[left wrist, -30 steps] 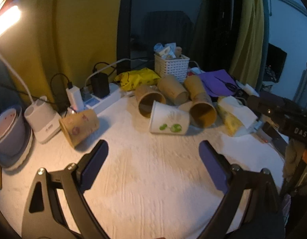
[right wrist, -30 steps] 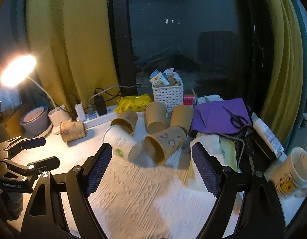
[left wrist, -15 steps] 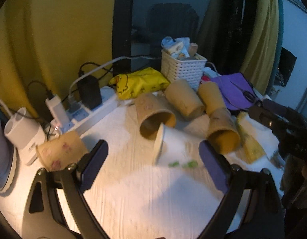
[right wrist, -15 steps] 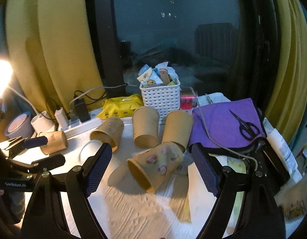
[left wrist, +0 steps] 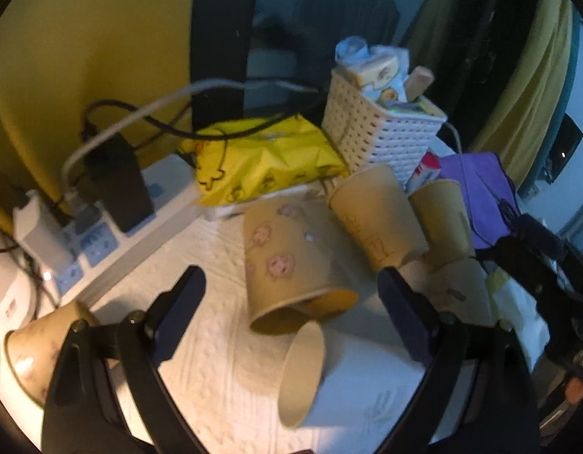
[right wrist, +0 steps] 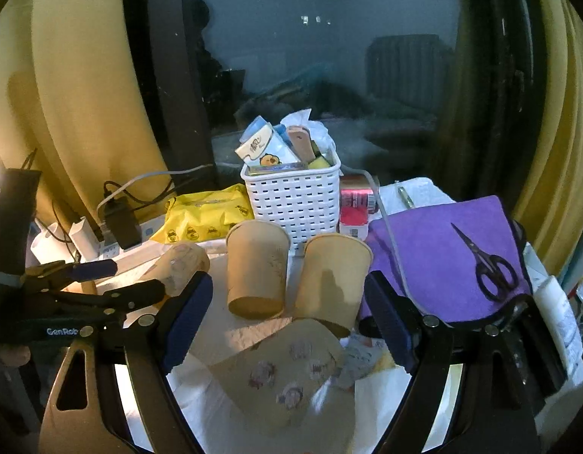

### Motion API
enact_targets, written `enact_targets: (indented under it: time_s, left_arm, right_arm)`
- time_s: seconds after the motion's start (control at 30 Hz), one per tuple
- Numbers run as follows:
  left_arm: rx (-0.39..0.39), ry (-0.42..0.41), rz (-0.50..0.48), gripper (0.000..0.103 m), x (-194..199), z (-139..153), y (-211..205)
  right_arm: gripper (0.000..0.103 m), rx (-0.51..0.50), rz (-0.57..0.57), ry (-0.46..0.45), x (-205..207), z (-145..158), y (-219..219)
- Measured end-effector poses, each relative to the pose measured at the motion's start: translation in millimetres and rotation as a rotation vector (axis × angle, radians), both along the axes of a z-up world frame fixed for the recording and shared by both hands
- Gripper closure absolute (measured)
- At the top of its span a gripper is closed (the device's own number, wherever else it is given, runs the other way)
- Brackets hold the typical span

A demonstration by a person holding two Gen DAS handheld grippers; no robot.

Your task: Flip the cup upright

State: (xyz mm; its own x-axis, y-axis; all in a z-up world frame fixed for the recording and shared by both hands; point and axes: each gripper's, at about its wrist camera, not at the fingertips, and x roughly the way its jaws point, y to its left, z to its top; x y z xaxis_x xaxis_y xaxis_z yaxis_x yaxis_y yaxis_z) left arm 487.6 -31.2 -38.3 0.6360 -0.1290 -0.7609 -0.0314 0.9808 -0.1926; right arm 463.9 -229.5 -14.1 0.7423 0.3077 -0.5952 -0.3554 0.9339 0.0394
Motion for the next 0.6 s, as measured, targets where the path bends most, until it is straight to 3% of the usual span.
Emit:
enact_targets:
  time_s: [0.37,0.47,0.6]
  left_arm:
    - [0.024,0.179,-0.041,0.010,48,-37,-4]
    - [0.041,0.184,-0.055,0.026,52,-40,-7]
    - [0.049,0.156,-0.067,0.028,48,-37,-6]
  right_arm:
    - [0.018,0.042,-0.002,0.030,10,-10,-9]
    - [0.018,0.046,0.004,0.032,8,-10,-9]
    - [0.018,0.044,0.001,0.025,7,-7,-9]
